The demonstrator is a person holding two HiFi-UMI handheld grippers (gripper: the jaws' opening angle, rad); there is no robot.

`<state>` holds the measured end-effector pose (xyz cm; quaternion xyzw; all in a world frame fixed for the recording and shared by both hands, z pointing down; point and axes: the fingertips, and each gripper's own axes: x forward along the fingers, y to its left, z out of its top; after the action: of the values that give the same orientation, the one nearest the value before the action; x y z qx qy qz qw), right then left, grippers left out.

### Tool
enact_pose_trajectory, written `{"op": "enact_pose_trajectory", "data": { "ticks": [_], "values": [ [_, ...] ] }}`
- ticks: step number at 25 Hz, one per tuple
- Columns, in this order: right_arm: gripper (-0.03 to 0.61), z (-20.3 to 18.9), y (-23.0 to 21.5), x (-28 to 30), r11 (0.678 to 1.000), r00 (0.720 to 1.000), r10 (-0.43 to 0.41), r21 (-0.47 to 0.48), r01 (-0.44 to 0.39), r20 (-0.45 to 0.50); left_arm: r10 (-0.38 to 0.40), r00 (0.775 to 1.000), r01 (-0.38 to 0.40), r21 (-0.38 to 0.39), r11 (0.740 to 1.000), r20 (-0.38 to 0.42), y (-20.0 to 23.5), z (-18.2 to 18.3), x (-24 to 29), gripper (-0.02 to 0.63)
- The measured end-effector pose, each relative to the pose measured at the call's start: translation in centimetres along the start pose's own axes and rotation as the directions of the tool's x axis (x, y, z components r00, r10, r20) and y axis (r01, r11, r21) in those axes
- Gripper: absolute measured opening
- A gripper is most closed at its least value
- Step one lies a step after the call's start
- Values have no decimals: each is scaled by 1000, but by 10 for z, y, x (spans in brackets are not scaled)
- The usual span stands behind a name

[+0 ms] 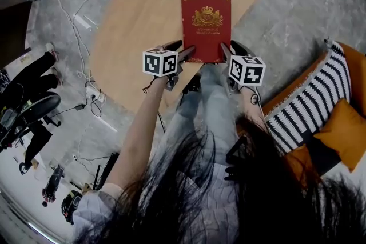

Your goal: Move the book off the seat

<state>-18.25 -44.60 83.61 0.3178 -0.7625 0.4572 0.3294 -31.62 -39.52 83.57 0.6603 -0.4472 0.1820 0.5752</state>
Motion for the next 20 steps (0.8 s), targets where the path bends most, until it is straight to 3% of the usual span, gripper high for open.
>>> {"op": "enact_pose_trajectory", "data": {
  "ticks": [6,10,16,20],
  "values": [
    [155,10,0,-17,1000,999,-7,30,6,51,-7,996,11,-41,999,93,-9,-1,-25,255],
    [154,11,8,-33,1000,997,-7,18,5,82,-11,989,15,-28,999,149,-17,5,-43,255],
    [153,18,36,-69,1000,988,20,3,-20,156,-17,959,32,-47,998,282,-36,22,-73,253],
    [146,22,64,-101,999,976,50,-20,-47,211,-63,947,62,12,998,316,-64,24,-96,253]
  ]
}}
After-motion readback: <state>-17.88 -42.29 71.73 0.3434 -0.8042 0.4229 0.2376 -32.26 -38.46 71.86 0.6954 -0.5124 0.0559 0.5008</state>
